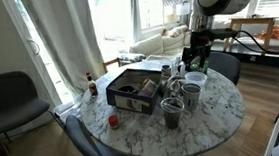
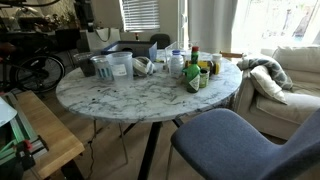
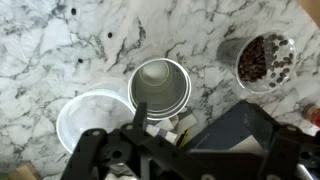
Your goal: Empty the silver cup into the smaller plastic cup
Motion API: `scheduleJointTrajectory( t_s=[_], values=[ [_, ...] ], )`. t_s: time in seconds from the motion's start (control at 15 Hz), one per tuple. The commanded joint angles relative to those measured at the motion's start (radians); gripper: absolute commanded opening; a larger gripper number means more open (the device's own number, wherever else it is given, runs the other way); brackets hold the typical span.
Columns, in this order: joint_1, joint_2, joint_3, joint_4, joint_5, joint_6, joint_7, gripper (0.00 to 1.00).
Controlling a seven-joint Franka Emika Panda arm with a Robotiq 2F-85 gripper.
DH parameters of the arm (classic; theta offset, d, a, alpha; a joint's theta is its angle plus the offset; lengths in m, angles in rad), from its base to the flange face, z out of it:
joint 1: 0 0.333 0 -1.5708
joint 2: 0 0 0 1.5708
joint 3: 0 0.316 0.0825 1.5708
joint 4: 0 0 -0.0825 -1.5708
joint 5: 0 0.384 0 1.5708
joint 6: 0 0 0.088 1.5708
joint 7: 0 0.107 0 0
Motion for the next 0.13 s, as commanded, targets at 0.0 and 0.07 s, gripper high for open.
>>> scheduleJointTrajectory(
  t_s=[0.0, 0.07],
  values=[
    [-0.007, -0.022, -0.005, -0.001, 0.004, -0.019, -0.021, 1.0],
    [-0.008, -0.035, -0.009, -0.004, 0.004, -0.023, -0.029, 1.0]
  ],
)
